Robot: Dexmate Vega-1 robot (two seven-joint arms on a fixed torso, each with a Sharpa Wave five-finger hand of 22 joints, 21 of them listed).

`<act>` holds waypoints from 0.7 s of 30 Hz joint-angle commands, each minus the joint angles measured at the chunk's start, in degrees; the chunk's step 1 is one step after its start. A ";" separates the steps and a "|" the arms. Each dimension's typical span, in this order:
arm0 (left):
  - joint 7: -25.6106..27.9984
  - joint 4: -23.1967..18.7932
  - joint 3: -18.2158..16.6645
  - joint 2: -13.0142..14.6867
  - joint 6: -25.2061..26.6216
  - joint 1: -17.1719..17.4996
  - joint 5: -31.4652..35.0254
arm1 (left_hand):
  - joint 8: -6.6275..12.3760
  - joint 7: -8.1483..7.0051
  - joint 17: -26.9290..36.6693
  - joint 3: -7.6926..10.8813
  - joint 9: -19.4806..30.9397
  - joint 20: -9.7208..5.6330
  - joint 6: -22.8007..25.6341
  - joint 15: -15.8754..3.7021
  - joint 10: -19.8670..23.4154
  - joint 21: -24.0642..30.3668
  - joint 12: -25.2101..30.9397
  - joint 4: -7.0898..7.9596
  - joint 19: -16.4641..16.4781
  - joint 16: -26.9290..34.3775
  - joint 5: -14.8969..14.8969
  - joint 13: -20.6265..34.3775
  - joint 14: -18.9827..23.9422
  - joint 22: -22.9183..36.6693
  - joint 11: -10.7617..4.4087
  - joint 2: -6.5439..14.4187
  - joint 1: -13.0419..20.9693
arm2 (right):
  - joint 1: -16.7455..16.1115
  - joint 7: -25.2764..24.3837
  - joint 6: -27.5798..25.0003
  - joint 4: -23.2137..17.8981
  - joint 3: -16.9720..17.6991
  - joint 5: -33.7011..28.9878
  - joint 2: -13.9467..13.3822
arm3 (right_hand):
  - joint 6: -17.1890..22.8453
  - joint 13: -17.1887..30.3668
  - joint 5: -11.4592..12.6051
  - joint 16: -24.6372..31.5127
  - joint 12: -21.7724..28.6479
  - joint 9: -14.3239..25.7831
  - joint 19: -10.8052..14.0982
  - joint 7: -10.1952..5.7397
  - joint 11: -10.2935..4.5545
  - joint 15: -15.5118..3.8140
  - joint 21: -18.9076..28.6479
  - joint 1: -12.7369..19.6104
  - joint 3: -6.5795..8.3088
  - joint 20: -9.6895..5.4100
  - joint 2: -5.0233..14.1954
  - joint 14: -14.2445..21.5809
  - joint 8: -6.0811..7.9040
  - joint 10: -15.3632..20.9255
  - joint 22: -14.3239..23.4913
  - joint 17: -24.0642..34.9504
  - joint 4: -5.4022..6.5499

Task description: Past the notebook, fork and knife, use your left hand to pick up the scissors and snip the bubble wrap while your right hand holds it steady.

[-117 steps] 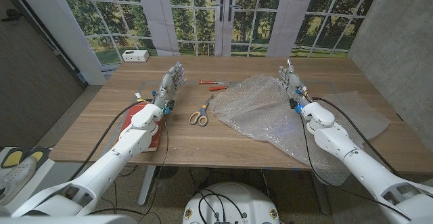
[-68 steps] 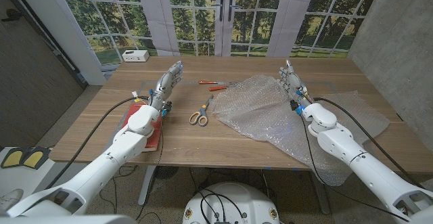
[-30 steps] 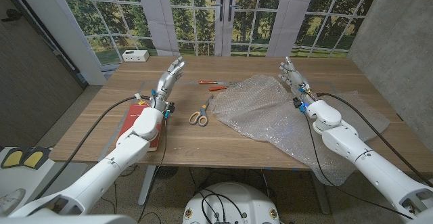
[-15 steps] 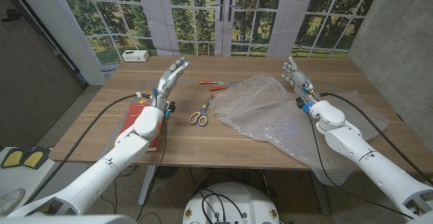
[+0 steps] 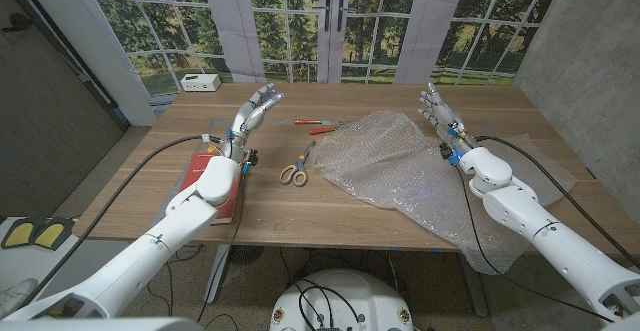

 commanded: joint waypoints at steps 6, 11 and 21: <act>1.87 -3.85 0.13 1.08 4.60 0.51 3.55 | 0.06 3.41 0.18 0.82 0.07 0.23 0.59 -2.21 1.19 0.10 0.62 0.11 0.10 0.23 -0.43 0.35 1.41 0.20 0.11 0.46 1.88 | 0.38 0.25 0.41 1.09 0.24 -0.14 -0.11 | -0.61 0.11 -0.24 0.10 -0.06 0.27 0.00 -0.07 -0.44 -0.43 0.22 0.81 0.11 -0.30 -0.08 -0.32 -0.07 0.07 0.15 -0.02 -0.54; 2.71 -5.94 0.08 1.58 7.38 1.03 4.61 | 0.01 3.46 0.18 1.03 0.06 -0.01 0.77 -2.20 1.27 0.25 0.60 0.19 0.53 0.27 -0.49 0.42 1.80 0.21 0.55 0.86 2.59 | 0.60 0.32 0.18 1.32 0.31 -0.07 -0.23 | -0.60 0.10 -0.27 0.15 0.00 0.27 0.10 -0.18 -0.47 -0.63 0.26 0.95 0.16 -0.39 -0.07 -0.19 -0.03 0.22 0.14 -0.03 -0.63; 7.56 -10.63 0.33 2.08 13.22 2.77 10.07 | 0.03 4.81 0.17 1.90 0.04 0.08 1.39 -2.03 2.48 0.46 0.98 0.19 1.35 0.46 -0.58 0.58 2.90 0.22 0.43 2.33 4.54 | 1.06 0.87 0.21 2.18 0.35 0.19 -0.26 | -0.66 0.10 -0.35 0.12 -0.01 0.28 0.11 -0.15 -0.26 -0.49 0.26 1.21 0.26 -0.43 -0.04 -0.26 -0.01 0.24 0.15 -0.05 -0.79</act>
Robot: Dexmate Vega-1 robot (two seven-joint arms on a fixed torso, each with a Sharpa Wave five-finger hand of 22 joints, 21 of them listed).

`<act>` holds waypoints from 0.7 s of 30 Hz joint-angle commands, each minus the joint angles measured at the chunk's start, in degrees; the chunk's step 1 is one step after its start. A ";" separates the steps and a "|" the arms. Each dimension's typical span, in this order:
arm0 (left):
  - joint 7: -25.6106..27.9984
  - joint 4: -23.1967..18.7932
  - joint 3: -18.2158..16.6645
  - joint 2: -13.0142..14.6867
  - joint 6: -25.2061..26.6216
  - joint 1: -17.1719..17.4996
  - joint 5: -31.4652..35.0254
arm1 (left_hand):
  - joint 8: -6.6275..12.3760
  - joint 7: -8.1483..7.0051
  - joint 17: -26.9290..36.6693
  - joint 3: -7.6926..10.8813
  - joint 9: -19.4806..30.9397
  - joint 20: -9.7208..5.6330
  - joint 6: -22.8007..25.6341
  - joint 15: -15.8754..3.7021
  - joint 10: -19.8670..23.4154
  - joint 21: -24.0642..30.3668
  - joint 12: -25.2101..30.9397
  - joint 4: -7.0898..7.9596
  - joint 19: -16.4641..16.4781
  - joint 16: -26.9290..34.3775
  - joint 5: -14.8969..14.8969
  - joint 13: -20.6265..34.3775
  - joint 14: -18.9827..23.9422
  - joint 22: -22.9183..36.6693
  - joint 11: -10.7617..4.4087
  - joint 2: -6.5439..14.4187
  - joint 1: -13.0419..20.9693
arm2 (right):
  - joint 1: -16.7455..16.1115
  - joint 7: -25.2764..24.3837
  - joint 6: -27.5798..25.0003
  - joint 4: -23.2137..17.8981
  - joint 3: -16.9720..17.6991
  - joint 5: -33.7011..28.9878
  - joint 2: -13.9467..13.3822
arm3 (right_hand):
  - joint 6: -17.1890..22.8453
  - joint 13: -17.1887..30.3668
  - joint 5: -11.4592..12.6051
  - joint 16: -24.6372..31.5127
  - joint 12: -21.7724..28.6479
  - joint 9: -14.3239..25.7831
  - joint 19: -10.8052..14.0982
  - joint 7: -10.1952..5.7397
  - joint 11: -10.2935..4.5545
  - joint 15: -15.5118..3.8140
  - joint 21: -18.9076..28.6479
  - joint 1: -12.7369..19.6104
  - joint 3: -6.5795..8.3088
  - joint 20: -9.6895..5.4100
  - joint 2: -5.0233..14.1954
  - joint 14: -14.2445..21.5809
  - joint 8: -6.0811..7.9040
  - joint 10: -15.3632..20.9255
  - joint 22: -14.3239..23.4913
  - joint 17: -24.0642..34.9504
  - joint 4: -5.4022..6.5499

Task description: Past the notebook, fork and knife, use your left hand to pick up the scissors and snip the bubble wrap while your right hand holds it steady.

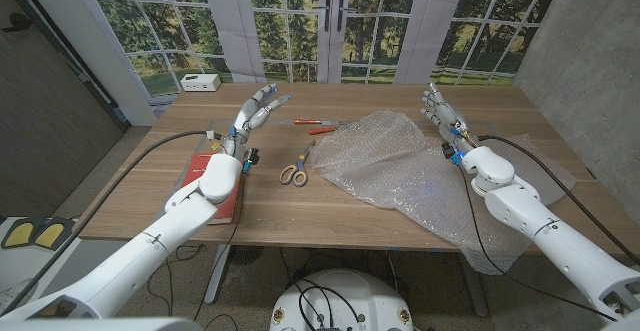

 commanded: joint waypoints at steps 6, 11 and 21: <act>6.33 -5.92 0.26 0.83 9.46 2.14 7.44 | -0.48 -4.70 0.17 0.53 0.16 0.18 -0.66 -1.85 1.35 0.28 0.81 0.13 0.89 0.17 -0.54 0.50 0.85 0.09 -0.09 0.16 2.09 | 0.72 0.70 0.01 1.47 0.12 0.69 0.13 | -0.27 0.07 -0.16 0.11 -0.05 0.28 0.06 0.34 0.14 -0.22 0.24 0.72 -0.17 -0.35 -0.01 -0.07 0.00 -0.17 0.15 -0.06 -0.40; 7.28 -6.13 0.24 0.93 9.68 2.44 8.39 | -0.47 -6.02 0.22 0.34 0.22 0.50 -0.86 -1.67 0.76 0.06 0.58 0.21 0.41 0.00 -0.65 0.71 0.56 0.11 -0.34 -0.09 2.44 | 0.59 0.73 0.03 1.38 0.15 0.74 0.02 | -0.31 0.07 -0.19 0.10 -0.05 0.28 0.03 0.33 0.14 -0.22 0.23 0.79 -0.14 -0.29 0.00 -0.10 0.00 -0.19 0.15 -0.06 -0.45; 8.72 -6.93 0.21 1.33 10.83 2.96 10.60 | -0.15 -9.19 0.32 0.35 0.28 0.62 0.03 -0.96 1.42 -0.69 0.94 0.33 -2.12 -0.45 -0.66 1.19 -1.16 0.14 -0.83 0.18 3.50 | 0.01 0.57 -0.38 0.55 0.33 1.00 -0.34 | -0.54 0.07 -0.27 0.06 -0.10 0.29 -0.16 0.29 -0.04 -0.22 0.17 0.90 -0.10 0.00 0.00 -0.25 -0.05 -0.34 0.15 -0.06 -0.54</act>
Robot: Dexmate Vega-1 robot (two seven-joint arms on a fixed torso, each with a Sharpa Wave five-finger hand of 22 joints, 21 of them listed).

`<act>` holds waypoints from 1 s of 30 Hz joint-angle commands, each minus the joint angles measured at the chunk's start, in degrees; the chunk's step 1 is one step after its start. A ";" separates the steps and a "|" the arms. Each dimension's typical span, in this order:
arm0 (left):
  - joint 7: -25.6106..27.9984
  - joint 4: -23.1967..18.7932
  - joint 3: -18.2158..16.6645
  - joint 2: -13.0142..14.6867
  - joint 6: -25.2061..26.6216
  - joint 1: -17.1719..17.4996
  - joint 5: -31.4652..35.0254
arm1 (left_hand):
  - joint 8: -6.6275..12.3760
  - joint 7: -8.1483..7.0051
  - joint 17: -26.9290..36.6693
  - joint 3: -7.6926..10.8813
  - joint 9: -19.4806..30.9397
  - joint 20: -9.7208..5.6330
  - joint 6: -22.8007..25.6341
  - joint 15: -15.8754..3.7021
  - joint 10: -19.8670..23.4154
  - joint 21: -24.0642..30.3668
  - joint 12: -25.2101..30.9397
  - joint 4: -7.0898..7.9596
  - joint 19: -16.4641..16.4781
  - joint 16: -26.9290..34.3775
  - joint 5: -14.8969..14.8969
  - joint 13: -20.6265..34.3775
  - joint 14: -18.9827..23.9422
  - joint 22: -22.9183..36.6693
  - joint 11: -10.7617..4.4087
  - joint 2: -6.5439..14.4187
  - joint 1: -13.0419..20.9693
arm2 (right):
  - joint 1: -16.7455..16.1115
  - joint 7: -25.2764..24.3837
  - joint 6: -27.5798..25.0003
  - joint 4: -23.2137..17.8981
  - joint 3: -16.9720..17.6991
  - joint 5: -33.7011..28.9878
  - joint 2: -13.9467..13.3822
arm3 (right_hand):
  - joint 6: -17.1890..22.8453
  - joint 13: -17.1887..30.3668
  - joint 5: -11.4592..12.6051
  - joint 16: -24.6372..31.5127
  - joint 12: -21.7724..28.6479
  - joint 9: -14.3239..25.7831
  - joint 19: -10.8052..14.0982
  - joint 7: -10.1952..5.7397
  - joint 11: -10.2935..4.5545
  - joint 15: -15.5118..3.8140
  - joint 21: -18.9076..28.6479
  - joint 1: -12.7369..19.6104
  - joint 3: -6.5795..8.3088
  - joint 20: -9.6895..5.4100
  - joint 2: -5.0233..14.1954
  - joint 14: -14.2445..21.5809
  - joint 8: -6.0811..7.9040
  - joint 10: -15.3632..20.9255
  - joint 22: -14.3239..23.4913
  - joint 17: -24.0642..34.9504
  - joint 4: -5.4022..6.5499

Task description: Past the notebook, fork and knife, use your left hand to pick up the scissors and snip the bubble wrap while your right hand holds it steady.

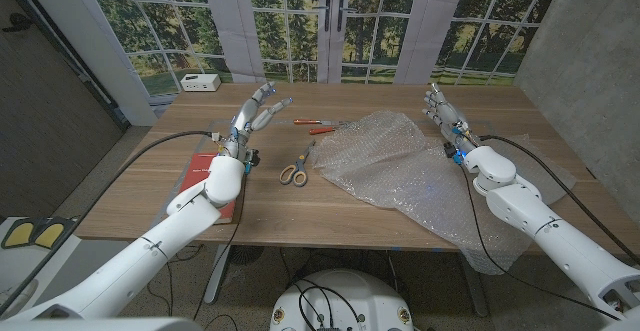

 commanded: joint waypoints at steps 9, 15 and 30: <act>3.81 -3.13 -0.15 -0.19 4.59 2.18 3.53 | 0.03 4.59 0.37 -0.34 0.27 -0.54 -0.63 -0.97 0.31 0.11 0.42 0.40 -1.11 0.24 -0.31 0.74 -0.31 0.15 0.23 -0.18 1.15 | -0.53 0.26 -0.61 -0.75 0.03 0.39 -0.42 | -0.65 0.08 -0.09 0.04 -0.11 0.30 -0.22 0.27 -0.01 -0.15 0.16 0.67 -0.32 0.09 0.28 -0.35 -0.06 -0.38 0.16 -0.04 -0.31; 3.97 -4.18 -0.25 0.17 6.38 2.60 4.13 | -0.10 5.02 0.39 -0.38 0.27 -0.27 -0.99 -0.65 0.43 -0.03 0.50 0.43 -1.69 0.12 -0.34 0.85 -0.77 0.15 0.23 -0.12 1.31 | -0.45 0.40 -0.67 -0.75 -0.06 0.41 -0.40 | -0.67 0.08 -0.14 0.05 -0.11 0.30 -0.28 0.29 0.11 -0.13 0.16 0.66 -0.32 0.15 0.28 -0.37 -0.04 -0.40 0.16 -0.03 -0.33; 0.59 -7.86 -0.33 2.30 12.95 2.26 4.33 | -0.24 4.96 0.51 2.27 0.32 0.01 -2.93 0.19 0.66 -0.15 0.78 -0.84 -3.75 0.16 0.53 1.60 -2.10 0.08 0.21 3.22 7.24 | -0.58 -0.05 -1.39 -1.36 0.01 0.56 -0.51 | -0.82 0.10 -0.27 0.07 -0.18 0.30 -0.55 0.24 -0.12 -0.13 0.12 0.56 -0.28 1.71 0.39 -0.56 -0.02 -0.69 0.17 0.04 -0.30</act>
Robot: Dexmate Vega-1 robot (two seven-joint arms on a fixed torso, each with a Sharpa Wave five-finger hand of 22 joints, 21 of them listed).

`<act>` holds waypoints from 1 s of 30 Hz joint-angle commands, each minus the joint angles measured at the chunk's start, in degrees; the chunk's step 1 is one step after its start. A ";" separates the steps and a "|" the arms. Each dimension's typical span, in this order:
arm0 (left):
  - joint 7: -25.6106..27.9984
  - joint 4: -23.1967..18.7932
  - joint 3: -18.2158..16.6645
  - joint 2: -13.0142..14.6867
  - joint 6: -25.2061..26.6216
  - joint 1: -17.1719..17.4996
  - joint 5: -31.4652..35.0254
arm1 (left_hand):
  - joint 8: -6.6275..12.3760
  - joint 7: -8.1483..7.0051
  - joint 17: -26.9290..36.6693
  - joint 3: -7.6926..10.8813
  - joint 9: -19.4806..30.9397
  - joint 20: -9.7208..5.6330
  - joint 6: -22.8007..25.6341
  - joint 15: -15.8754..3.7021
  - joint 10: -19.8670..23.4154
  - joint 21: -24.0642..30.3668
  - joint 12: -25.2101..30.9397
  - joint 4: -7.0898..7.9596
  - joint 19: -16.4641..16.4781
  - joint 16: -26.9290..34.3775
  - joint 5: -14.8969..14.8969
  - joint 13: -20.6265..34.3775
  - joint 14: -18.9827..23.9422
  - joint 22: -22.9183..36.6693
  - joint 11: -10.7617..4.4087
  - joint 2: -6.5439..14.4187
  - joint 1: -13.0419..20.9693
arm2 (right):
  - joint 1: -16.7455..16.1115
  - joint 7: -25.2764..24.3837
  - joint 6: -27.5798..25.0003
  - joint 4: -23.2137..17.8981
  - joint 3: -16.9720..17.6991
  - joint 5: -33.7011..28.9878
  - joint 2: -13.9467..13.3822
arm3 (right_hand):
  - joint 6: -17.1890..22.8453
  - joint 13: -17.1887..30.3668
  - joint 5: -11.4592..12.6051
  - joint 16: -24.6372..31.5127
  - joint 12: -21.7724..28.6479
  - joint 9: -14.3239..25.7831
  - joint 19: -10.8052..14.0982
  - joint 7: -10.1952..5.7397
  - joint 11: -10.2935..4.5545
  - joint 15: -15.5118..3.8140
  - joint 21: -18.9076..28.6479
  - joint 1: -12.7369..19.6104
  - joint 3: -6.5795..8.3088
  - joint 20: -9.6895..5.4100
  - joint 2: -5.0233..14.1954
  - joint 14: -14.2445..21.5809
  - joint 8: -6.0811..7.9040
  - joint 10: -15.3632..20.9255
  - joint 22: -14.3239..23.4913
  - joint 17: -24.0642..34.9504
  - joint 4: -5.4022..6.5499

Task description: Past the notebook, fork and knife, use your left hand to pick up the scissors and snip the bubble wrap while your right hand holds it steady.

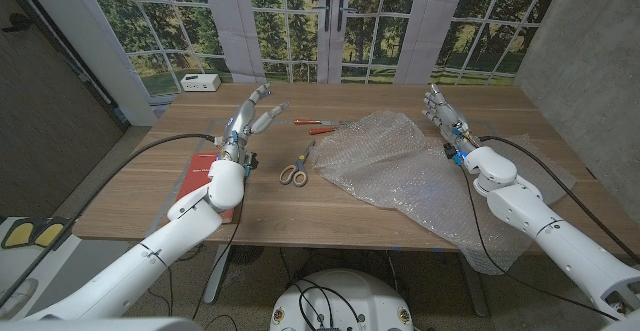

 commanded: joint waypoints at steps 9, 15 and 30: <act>-3.73 -4.78 1.05 2.75 8.86 -0.59 1.33 | -0.44 0.52 0.35 2.73 0.34 0.88 -5.08 0.14 -1.52 0.12 0.30 -0.80 -2.29 0.47 1.54 1.21 -1.37 0.04 -0.19 1.72 7.81 | 0.08 -0.16 -0.53 -0.21 -0.11 0.11 0.00 | -0.33 0.13 -0.29 0.06 -0.12 0.31 -0.06 0.15 0.06 -0.13 0.12 0.54 -0.04 -0.33 0.53 -0.71 0.01 -0.48 0.18 0.05 -0.37; -4.82 -5.22 1.64 2.86 10.30 -1.16 0.94 | -0.22 0.61 0.60 1.84 0.32 0.82 -5.13 -0.19 -0.88 0.42 0.80 -0.16 -1.74 1.08 1.22 1.69 -0.18 0.04 0.21 0.67 7.13 | 0.21 0.04 -0.34 0.01 -0.16 0.13 0.10 | -0.34 0.13 -0.31 0.08 -0.12 0.31 -0.09 0.14 0.08 -0.14 0.13 0.66 0.08 -0.31 0.69 -0.70 0.02 -0.53 0.18 0.05 -0.43; -7.86 -6.78 3.74 4.46 14.31 -2.64 1.42 | -0.25 1.18 0.86 0.49 0.27 0.77 -5.88 -0.39 0.55 0.60 1.63 0.55 -1.24 1.53 0.73 2.32 0.87 0.05 0.16 -0.64 5.86 | 0.02 0.69 0.05 0.39 0.22 1.14 0.30 | -0.34 0.15 -0.39 0.15 -0.08 0.31 -0.13 0.13 0.00 -0.20 0.17 0.78 0.21 -0.30 0.82 -0.66 0.06 -0.52 0.18 0.06 -0.52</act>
